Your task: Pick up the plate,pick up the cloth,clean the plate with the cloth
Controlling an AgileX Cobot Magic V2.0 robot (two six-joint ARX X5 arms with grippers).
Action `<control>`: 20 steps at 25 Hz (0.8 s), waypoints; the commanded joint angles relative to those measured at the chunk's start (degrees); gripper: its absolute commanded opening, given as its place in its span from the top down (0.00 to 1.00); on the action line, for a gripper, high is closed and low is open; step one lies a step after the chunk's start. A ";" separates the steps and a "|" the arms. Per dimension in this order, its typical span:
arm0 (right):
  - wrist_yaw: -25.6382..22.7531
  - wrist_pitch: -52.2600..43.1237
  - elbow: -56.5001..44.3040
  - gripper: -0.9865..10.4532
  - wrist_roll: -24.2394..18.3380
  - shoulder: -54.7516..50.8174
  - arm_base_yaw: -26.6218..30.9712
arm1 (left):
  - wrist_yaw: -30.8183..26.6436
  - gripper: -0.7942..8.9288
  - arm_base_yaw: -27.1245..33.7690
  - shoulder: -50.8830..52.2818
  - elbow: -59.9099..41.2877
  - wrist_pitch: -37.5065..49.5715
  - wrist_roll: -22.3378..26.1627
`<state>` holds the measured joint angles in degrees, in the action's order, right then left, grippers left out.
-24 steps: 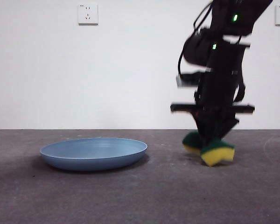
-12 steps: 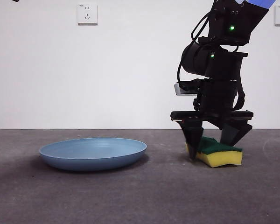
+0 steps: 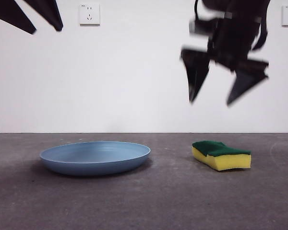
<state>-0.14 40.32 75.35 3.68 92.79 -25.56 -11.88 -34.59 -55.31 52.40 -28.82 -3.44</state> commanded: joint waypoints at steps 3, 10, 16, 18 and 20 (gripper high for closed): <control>-0.28 -3.34 -0.42 0.93 1.03 -11.91 -3.54 | -0.11 0.93 -0.20 0.11 -0.31 4.92 2.69; -11.39 -10.40 -7.37 0.93 0.74 -28.24 -12.15 | -0.31 0.93 -0.20 9.68 -7.80 13.33 3.63; -14.56 -17.22 -25.94 0.93 4.74 -39.17 -15.10 | -3.23 0.93 -0.20 19.61 -22.47 22.12 -1.31; -15.89 -19.08 -31.76 0.93 6.58 -42.84 -15.63 | -3.15 0.93 -0.20 22.38 -25.46 23.96 -4.02; -16.81 -21.07 -37.11 0.93 7.54 -46.56 -16.22 | -3.17 0.93 -0.20 24.98 -27.74 25.40 -6.29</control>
<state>-16.56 20.29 41.30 8.88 47.66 -41.54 -14.87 -34.63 -31.42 25.54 -4.67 -6.46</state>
